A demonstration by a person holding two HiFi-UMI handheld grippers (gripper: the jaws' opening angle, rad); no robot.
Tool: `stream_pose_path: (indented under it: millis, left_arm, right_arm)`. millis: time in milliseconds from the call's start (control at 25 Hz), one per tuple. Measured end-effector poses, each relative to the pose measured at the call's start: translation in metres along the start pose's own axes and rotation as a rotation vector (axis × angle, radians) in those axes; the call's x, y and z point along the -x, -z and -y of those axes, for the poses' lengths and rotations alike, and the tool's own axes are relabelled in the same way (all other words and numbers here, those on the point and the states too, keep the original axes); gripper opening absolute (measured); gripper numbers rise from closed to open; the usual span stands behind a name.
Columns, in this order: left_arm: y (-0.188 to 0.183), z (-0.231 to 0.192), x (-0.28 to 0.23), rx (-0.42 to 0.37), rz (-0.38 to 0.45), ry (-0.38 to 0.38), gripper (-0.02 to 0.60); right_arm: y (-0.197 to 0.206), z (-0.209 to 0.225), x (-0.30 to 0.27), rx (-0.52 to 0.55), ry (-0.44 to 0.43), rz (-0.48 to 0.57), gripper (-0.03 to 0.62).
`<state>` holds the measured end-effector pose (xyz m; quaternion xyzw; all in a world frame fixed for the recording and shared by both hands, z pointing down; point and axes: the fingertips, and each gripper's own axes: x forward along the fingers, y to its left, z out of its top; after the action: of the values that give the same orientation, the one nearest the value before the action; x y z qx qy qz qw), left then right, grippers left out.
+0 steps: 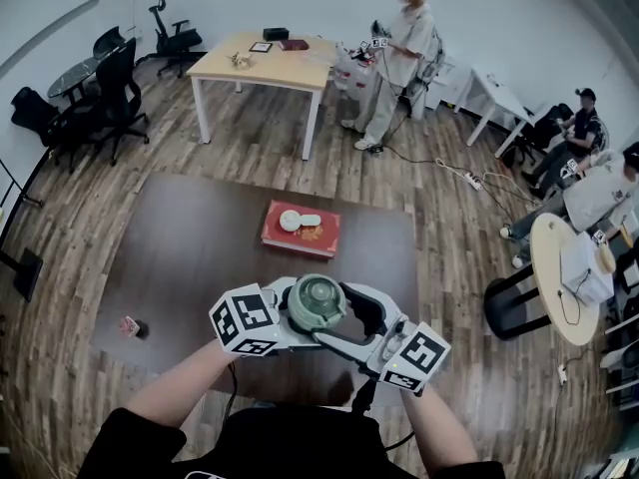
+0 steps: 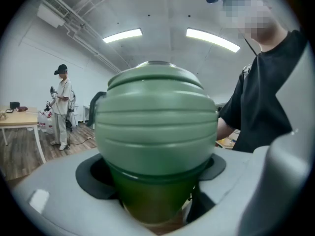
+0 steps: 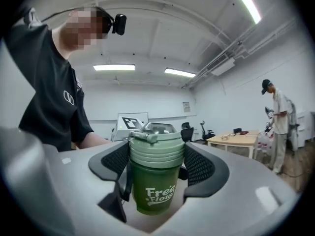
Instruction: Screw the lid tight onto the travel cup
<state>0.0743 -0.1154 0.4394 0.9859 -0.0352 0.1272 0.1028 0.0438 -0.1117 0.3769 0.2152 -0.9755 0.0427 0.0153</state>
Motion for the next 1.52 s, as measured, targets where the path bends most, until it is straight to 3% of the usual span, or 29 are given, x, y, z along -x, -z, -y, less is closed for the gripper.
stream_pose_path:
  millis: [280, 400, 560, 760, 1000, 1160, 1240, 1320, 1400, 1520]
  left_arm:
    - [0.008, -0.019, -0.005, -0.005, -0.022, -0.104, 0.411]
    - [0.012, -0.021, -0.011, 0.005, -0.032, -0.114, 0.411]
    - [0.014, -0.023, -0.008, 0.009, -0.036, -0.112, 0.413]
    - [0.006, -0.022, 0.003, 0.053, 0.010, -0.069, 0.413]
    - [-0.002, 0.001, -0.001, 0.042, 0.012, 0.039, 0.412]
    - [0.004, 0.009, -0.007, 0.031, -0.018, 0.066, 0.411]
    - [0.005, 0.010, -0.008, 0.026, -0.030, 0.062, 0.411]
    - [0.006, 0.006, -0.007, 0.022, -0.035, 0.039, 0.411]
    - [0.006, -0.003, -0.004, 0.022, -0.041, -0.007, 0.411]
    - [0.009, -0.016, -0.004, 0.026, -0.054, -0.081, 0.411]
  right_arm:
    - [0.011, 0.007, -0.008, -0.044, 0.582, -0.096, 0.364]
    - [0.017, 0.010, -0.006, -0.061, 0.688, -0.122, 0.362]
    - [0.019, 0.009, -0.009, -0.046, 0.618, -0.127, 0.365]
    - [0.006, 0.005, 0.002, 0.023, 0.342, -0.054, 0.367]
    - [-0.008, 0.014, 0.017, -0.025, -0.009, 0.000, 0.370]
    - [-0.005, 0.005, 0.014, 0.008, -0.135, -0.044, 0.370]
    - [-0.003, 0.001, 0.011, 0.008, -0.148, -0.045, 0.368]
    - [-0.004, 0.001, 0.008, 0.005, -0.105, -0.028, 0.362]
    - [-0.005, 0.005, 0.004, 0.000, 0.007, -0.006, 0.356]
    - [-0.001, 0.010, -0.002, -0.018, 0.252, 0.004, 0.351]
